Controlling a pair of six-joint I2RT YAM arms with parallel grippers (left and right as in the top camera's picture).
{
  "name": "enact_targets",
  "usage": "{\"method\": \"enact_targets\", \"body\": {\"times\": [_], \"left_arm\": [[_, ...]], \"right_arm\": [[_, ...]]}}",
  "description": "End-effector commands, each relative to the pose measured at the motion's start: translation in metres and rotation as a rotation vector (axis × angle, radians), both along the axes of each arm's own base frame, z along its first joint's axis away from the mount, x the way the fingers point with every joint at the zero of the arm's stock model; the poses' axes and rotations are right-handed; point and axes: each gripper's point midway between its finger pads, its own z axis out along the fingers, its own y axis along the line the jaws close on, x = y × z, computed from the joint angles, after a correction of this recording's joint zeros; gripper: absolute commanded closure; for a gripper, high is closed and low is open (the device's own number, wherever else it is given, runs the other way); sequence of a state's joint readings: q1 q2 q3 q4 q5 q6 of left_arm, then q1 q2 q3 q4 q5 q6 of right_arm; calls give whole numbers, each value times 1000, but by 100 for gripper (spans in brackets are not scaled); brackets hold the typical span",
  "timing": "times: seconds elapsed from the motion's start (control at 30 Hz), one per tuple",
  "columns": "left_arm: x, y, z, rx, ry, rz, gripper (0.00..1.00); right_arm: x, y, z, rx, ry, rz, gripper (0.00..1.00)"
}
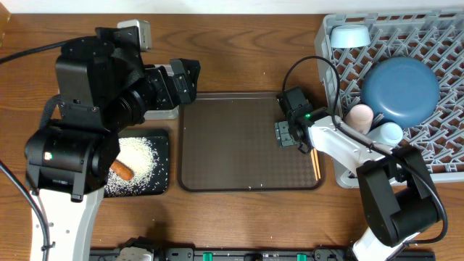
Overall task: Sort waste into correct bins and load items into the dishwasher rack
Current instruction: 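Lower the right gripper onto the chopsticks at the tray's right edge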
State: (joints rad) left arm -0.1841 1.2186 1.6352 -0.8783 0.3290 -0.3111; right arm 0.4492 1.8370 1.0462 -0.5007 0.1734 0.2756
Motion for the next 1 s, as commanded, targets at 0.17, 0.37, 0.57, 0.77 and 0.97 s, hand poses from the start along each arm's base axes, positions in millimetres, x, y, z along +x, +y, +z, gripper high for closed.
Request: {"method": "enact_targets", "body": {"times": [0.17,0.37,0.57,0.77,0.97], "left_arm": [[1,3,0,6,-2,16,2],[1,3,0,6,-2,15,2],[1,3,0,6,-2,15,2],[1,3,0,6,-2,15,2],[1,3,0,6,-2,15,2]], "right_arm": [[-34,19,-33,106,172,66,16],[-37,29,-31,155,191,111,13],[-36,32,-20,178,175,118,12],[-29,31,22,186,82,138,12],[-27,2,52,96,11,61,12]]}}
